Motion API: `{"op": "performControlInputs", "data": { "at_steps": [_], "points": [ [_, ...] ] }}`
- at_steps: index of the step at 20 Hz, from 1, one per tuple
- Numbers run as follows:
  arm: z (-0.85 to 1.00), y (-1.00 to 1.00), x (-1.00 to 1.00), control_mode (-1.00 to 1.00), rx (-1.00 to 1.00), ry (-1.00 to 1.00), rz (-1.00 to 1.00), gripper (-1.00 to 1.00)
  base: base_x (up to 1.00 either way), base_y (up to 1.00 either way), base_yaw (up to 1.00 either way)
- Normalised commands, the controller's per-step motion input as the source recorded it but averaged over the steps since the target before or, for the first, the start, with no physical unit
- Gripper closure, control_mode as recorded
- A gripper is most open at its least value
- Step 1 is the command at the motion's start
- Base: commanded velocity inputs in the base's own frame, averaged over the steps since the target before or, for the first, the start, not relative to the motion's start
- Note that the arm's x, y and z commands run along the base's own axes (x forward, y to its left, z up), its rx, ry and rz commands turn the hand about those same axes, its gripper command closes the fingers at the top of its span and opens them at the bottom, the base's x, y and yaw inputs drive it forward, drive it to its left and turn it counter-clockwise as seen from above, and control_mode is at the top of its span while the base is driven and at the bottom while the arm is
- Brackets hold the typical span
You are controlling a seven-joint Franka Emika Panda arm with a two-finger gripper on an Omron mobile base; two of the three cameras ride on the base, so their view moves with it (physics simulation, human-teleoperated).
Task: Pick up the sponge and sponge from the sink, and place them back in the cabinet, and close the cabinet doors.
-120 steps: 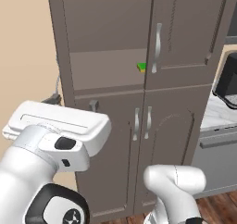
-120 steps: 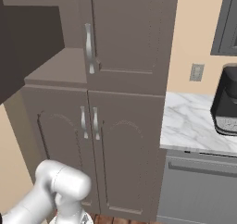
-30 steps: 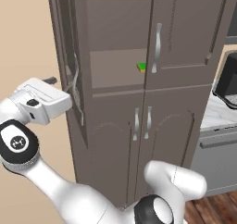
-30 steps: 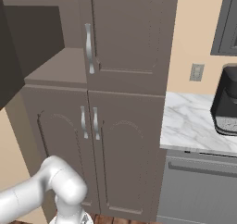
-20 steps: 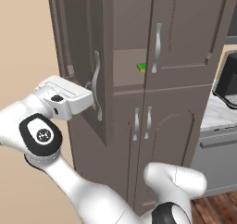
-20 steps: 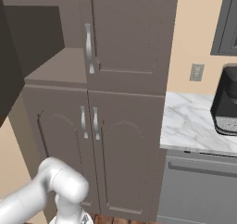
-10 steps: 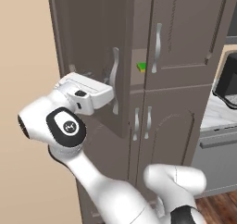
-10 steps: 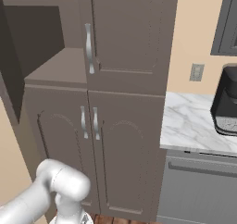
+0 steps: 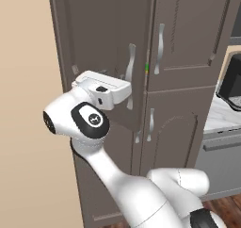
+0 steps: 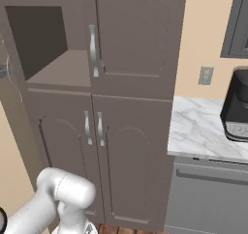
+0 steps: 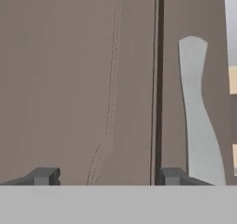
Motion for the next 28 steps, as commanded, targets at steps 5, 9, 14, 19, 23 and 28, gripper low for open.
{"op": "performControlInputs", "data": {
  "at_steps": [5, 9, 14, 19, 23, 28],
  "points": [
    [-0.07, -0.47, 0.27, -1.0, 0.0, 0.0, 0.07, -1.0, 0.0, 0.0, 0.0],
    [-0.08, -0.44, 0.29, -1.0, 0.0, 0.0, 0.09, -1.0, 0.0, 0.0, 0.0],
    [-0.11, -0.29, 0.28, -1.0, 0.0, 0.0, 0.09, -1.0, 0.0, 0.0, 0.0],
    [-0.1, -0.2, 0.29, -1.0, 0.0, 0.0, 0.08, -1.0, 0.0, 0.0, 0.0],
    [-0.07, -0.11, 0.26, -1.0, 0.0, 0.0, 0.08, -1.0, 0.0, 0.0, 0.0],
    [-0.03, -0.18, 0.31, -1.0, 0.0, 0.0, 0.08, -1.0, 0.0, 0.0, 0.0]
  ]
}}
